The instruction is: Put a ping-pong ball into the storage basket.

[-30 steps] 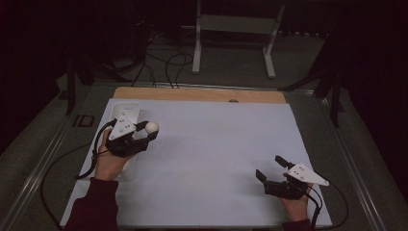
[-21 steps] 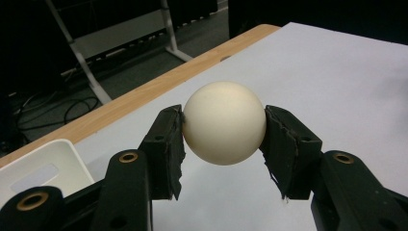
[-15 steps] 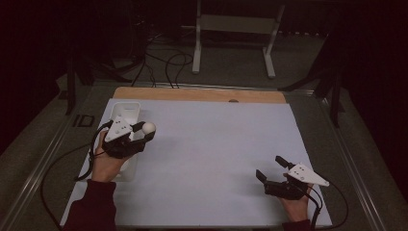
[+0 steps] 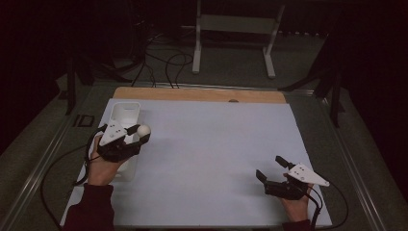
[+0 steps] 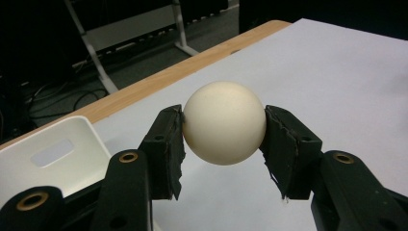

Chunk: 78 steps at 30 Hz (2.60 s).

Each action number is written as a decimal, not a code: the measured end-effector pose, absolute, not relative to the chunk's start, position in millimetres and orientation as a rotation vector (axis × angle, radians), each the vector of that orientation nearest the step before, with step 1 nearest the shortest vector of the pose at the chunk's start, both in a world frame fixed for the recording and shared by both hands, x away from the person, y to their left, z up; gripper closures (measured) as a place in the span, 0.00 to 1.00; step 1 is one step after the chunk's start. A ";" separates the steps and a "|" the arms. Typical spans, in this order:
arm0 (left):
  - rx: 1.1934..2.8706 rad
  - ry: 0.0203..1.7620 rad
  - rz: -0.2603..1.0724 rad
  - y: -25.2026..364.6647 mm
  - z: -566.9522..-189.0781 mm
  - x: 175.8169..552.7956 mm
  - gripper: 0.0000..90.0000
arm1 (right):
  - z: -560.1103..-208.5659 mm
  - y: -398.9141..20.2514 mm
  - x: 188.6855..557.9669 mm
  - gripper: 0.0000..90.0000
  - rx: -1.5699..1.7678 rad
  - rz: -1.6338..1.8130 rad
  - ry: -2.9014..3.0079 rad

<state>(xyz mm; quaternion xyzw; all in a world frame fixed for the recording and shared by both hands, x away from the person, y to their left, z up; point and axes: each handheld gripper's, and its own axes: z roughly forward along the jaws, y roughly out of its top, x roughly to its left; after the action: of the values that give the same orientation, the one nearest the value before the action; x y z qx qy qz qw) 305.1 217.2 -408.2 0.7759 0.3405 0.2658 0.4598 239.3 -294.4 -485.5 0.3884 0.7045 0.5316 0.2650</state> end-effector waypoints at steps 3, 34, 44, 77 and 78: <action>1.910 0.846 0.660 218.4 -408.3 303.8 0.56 | -485.5 -294.5 239.2 0.08 1.051 1.435 1.903; 1.902 0.926 0.690 245.8 -413.2 294.1 0.56 | -485.3 -294.7 239.2 0.08 1.050 1.437 1.905; 1.897 0.954 0.694 255.4 -415.6 291.0 0.56 | -485.2 -295.0 239.1 0.08 1.051 1.440 1.902; 1.888 1.039 0.714 280.2 -420.3 281.2 0.56 | -484.5 -296.6 238.7 0.08 1.051 1.438 1.897; 1.888 1.039 0.715 280.4 -420.3 280.9 0.56 | -484.5 -296.6 238.8 0.08 1.049 1.437 1.898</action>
<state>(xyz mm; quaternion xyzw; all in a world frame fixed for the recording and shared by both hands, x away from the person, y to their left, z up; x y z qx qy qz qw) 280.9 280.4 -420.3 0.7540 0.4148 0.2855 0.4218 238.8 -296.6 -484.5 0.3886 0.7031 0.5324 0.2669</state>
